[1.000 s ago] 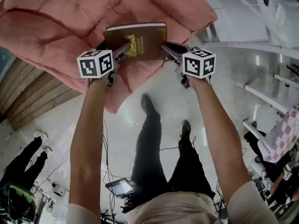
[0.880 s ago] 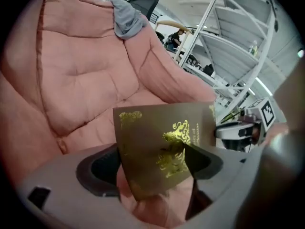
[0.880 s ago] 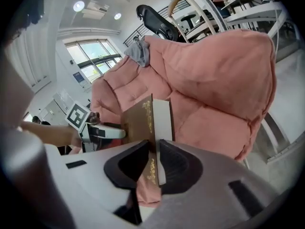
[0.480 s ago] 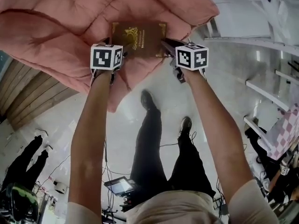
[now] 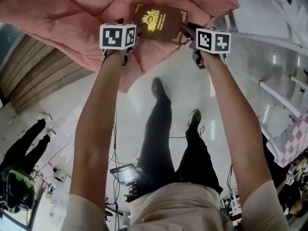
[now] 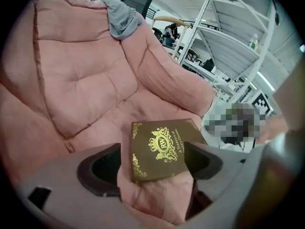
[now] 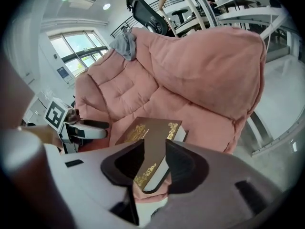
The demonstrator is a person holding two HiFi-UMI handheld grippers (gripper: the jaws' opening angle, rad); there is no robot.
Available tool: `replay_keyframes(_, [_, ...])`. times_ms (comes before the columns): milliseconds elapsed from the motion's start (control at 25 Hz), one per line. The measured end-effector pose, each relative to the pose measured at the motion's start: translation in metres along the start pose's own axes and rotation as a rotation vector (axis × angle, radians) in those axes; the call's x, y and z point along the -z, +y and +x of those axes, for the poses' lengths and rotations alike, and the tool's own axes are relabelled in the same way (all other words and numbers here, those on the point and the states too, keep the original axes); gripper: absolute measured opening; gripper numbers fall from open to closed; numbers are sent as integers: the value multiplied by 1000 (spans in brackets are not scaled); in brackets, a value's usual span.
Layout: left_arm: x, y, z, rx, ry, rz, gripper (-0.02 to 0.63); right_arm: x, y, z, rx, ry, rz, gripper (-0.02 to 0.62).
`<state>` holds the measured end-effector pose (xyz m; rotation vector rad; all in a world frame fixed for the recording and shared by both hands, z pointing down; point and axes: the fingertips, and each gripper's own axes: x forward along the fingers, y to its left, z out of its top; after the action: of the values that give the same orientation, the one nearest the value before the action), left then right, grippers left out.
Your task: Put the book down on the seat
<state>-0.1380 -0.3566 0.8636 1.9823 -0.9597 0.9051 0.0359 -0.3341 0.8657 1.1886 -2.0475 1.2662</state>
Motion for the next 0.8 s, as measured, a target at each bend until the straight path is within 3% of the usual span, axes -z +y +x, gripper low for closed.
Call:
replay_keyframes(440, [-23, -17, -83, -29, -93, -44, 391, -43, 43, -68, -7, -41, -75, 120])
replay_keyframes(680, [-56, -42, -159, -24, -214, -76, 390, -71, 84, -131, -41, -99, -111, 112])
replay_keyframes(800, [-77, -59, -202, -11, -287, -89, 375, -90, 111, -168, -93, -154, -102, 69])
